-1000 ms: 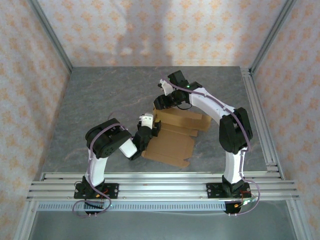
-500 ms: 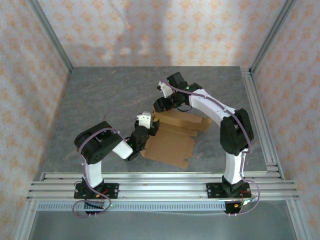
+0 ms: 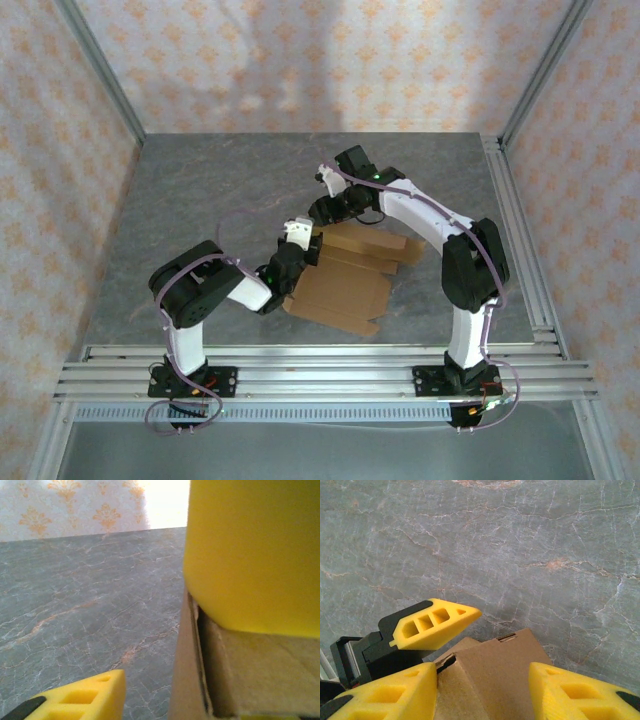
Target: Fold the paper box
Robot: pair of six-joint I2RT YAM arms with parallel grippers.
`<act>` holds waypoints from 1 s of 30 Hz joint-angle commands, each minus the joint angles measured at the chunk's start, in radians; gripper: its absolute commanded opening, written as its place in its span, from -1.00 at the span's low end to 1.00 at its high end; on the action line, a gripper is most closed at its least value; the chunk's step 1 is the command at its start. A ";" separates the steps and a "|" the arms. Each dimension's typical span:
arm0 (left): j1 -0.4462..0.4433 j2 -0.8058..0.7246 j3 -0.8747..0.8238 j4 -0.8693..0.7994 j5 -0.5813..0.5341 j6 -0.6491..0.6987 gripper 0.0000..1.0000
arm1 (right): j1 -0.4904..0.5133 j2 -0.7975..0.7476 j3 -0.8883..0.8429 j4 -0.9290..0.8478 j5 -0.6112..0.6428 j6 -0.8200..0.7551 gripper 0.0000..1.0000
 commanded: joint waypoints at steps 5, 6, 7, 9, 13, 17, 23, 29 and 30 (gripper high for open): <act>-0.001 0.023 0.029 -0.021 0.005 0.007 -0.48 | 0.002 0.002 -0.031 -0.093 0.054 -0.018 0.02; 0.000 0.024 0.029 -0.021 0.004 0.006 -0.53 | 0.002 0.002 -0.030 -0.093 0.053 -0.017 0.02; -0.002 0.026 0.029 -0.023 0.000 0.002 -0.58 | 0.002 0.002 -0.029 -0.093 0.051 -0.017 0.02; -0.002 0.028 0.031 -0.026 -0.013 -0.007 -0.72 | 0.002 0.000 -0.028 -0.094 0.047 -0.015 0.02; -0.001 0.035 0.037 -0.030 -0.022 -0.011 -0.95 | 0.002 -0.006 -0.028 -0.089 0.044 -0.012 0.02; -0.001 0.036 0.040 -0.035 -0.026 -0.009 -1.00 | 0.002 -0.017 -0.029 -0.076 0.036 0.000 0.06; -0.002 0.036 0.034 -0.032 -0.026 -0.006 -1.00 | -0.003 -0.051 -0.030 -0.042 0.045 0.032 0.30; -0.001 0.064 0.031 -0.022 -0.033 -0.012 -1.00 | -0.028 -0.116 -0.067 0.025 0.085 0.094 0.52; 0.000 0.065 0.031 -0.021 -0.032 -0.018 -1.00 | -0.034 -0.128 -0.077 0.038 0.100 0.106 0.55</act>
